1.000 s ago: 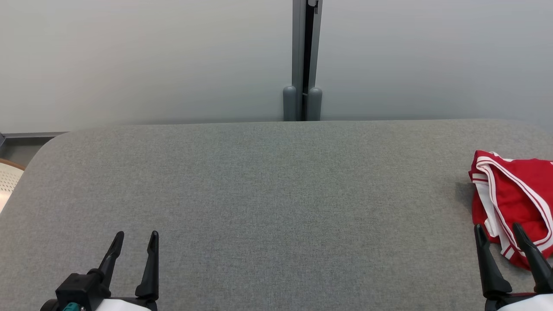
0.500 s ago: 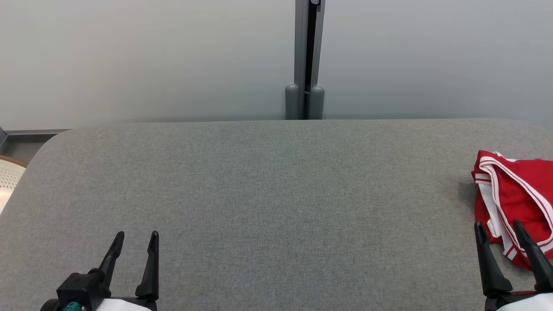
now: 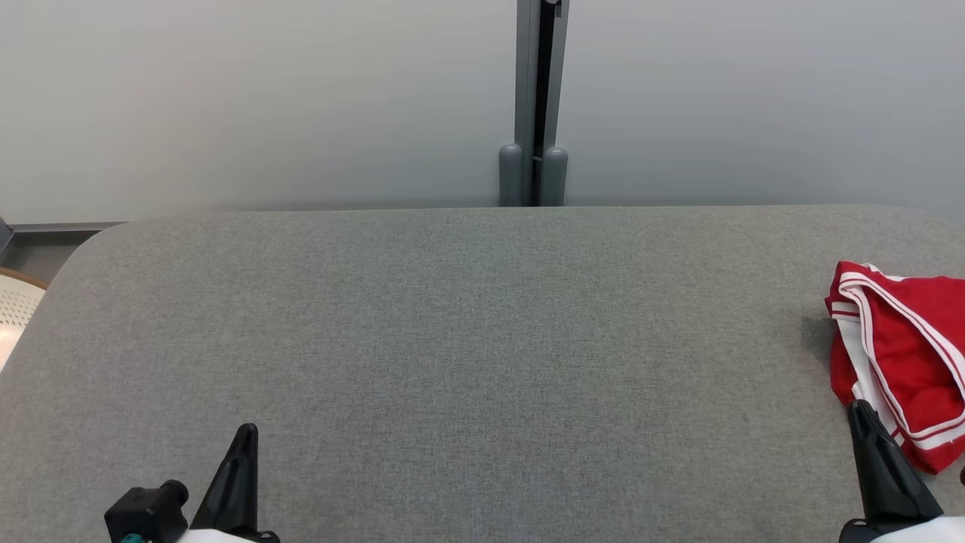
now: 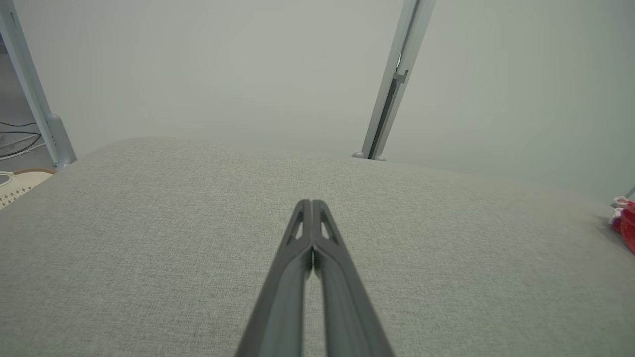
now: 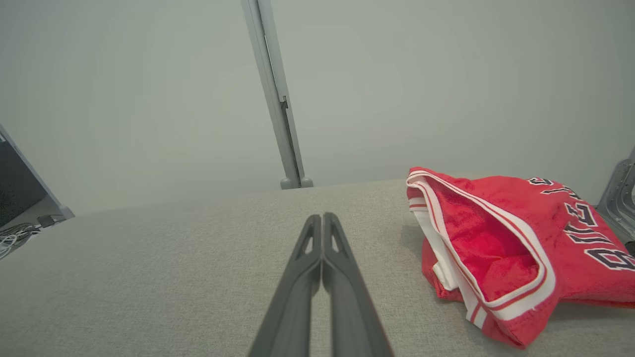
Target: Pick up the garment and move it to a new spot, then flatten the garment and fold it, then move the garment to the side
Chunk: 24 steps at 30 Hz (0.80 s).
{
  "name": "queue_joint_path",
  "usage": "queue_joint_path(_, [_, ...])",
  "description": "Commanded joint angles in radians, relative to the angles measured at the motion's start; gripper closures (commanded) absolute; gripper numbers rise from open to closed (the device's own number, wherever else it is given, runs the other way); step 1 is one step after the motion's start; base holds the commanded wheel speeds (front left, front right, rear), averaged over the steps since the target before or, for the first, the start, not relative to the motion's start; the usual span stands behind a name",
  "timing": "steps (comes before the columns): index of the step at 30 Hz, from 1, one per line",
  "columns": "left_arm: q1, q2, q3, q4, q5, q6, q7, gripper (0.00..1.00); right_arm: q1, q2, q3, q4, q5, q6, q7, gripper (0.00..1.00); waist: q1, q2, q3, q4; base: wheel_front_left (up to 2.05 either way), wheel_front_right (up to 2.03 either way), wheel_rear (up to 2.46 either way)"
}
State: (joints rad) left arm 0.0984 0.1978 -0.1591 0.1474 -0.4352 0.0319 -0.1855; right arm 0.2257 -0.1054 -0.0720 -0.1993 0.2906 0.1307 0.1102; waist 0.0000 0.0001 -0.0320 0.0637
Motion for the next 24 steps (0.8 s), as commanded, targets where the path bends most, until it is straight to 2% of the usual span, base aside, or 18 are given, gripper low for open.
queue_joint_path(1, [-0.028,0.003,0.019,-0.009,-0.047,-0.010,0.009,1.00,-0.025,-0.005,-0.003,0.002,0.056,0.000,-0.003,1.00,0.0000,-0.0001,0.000,-0.001,0.00,0.00,0.00])
queue_joint_path(24, [-0.083,-0.039,0.092,0.021,-0.368,-0.054,0.091,1.00,-0.116,0.005,-0.007,0.128,0.423,0.000,-0.008,1.00,0.0000,-0.0001,0.007,-0.013,0.00,0.00,0.00])
